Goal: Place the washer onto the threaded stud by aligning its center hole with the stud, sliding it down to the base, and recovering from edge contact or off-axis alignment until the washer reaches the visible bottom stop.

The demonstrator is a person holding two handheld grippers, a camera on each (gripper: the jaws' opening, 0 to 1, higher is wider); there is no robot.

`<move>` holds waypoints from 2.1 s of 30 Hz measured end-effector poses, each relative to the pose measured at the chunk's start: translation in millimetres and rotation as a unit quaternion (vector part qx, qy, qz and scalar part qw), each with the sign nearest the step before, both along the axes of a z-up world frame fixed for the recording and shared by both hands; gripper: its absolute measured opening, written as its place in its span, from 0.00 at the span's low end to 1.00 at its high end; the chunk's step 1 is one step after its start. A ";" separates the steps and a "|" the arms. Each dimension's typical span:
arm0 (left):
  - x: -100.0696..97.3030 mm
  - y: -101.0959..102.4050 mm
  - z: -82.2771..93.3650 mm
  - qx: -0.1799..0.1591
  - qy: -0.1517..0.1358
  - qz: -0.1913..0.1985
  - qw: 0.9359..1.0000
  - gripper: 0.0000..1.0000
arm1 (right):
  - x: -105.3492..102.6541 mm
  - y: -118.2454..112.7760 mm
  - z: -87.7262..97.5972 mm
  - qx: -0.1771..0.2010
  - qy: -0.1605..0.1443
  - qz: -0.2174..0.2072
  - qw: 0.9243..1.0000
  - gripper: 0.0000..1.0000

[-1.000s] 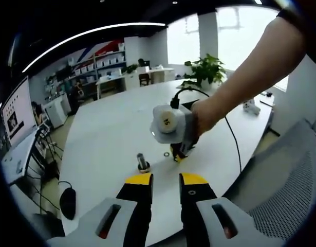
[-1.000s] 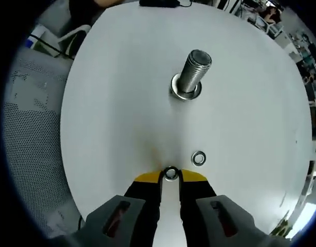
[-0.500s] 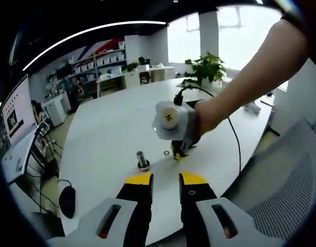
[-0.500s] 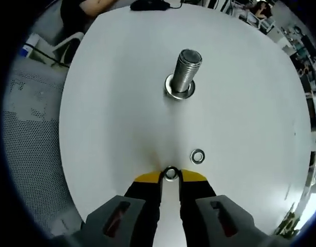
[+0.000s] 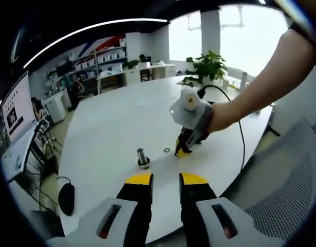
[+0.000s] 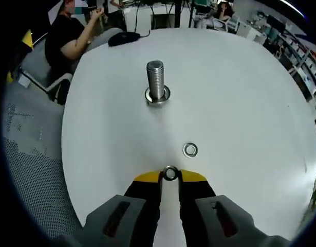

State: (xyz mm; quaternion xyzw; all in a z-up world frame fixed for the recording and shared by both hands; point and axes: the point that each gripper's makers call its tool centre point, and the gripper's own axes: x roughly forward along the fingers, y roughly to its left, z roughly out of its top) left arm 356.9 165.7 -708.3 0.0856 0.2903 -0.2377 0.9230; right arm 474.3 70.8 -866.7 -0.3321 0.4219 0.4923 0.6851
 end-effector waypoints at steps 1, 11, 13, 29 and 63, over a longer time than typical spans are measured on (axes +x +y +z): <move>0.1 0.0 -0.3 0.000 0.000 0.000 1.000 0.18 | 0.0 0.5 0.2 -0.001 -0.003 0.002 1.000 0.15; 0.3 1.5 -1.3 0.001 0.003 0.004 1.000 0.18 | 4.4 -2.6 3.8 0.023 0.016 -0.027 0.999 0.14; 0.4 1.5 -1.5 0.000 0.004 0.004 1.000 0.18 | 5.6 -3.2 7.1 0.030 0.019 -0.033 0.999 0.14; -0.1 -0.8 -3.0 -0.001 0.009 -0.001 1.000 0.18 | 9.8 -24.1 50.6 0.083 0.005 -0.052 0.995 0.14; -1.6 2.7 -8.9 0.030 0.015 0.003 0.999 0.18 | 24.2 -85.1 70.2 0.075 -0.023 -0.053 0.996 0.14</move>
